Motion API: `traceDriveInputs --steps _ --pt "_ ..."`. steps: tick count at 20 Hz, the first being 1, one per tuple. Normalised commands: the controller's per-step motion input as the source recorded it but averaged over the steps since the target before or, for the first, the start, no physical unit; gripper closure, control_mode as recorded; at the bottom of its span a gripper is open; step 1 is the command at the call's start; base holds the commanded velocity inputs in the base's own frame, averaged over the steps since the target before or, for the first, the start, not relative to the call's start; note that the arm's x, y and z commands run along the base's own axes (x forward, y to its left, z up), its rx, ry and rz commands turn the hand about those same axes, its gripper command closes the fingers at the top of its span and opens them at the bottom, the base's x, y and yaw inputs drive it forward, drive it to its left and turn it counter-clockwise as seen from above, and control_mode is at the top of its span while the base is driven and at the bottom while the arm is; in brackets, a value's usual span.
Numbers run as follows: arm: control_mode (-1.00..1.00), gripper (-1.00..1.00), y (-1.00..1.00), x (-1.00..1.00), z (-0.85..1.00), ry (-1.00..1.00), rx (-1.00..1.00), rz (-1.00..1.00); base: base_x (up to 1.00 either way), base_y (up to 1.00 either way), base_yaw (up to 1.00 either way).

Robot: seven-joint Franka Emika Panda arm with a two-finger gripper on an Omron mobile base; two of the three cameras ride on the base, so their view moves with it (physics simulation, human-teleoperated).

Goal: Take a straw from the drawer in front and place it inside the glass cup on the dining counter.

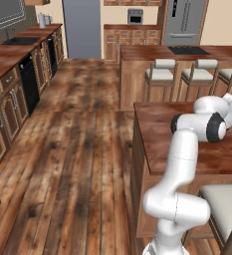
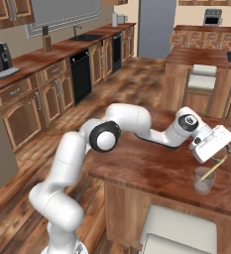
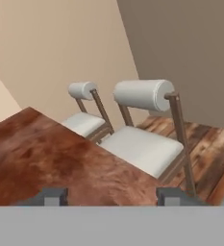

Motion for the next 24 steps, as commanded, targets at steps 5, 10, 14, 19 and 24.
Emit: traceDriveInputs --steps 5,10,14,19,24 --pt "-1.0 -1.0 0.36 -0.49 0.0 -0.14 -0.05 0.0 0.0 0.0 0.0" --pt "-1.0 -1.0 0.75 -0.36 0.0 -0.1 -0.06 0.0 0.0 0.0 0.0" --pt "-1.0 -1.0 0.99 -0.53 0.11 -0.12 -0.07 0.0 0.0 0.0 0.0" --pt "-1.0 -1.0 1.0 -0.74 0.21 -0.07 -0.05 0.0 0.0 0.0 0.0" --pt "-1.0 -1.0 1.0 -0.6 0.12 0.02 0.03 0.0 0.0 0.0 0.0"
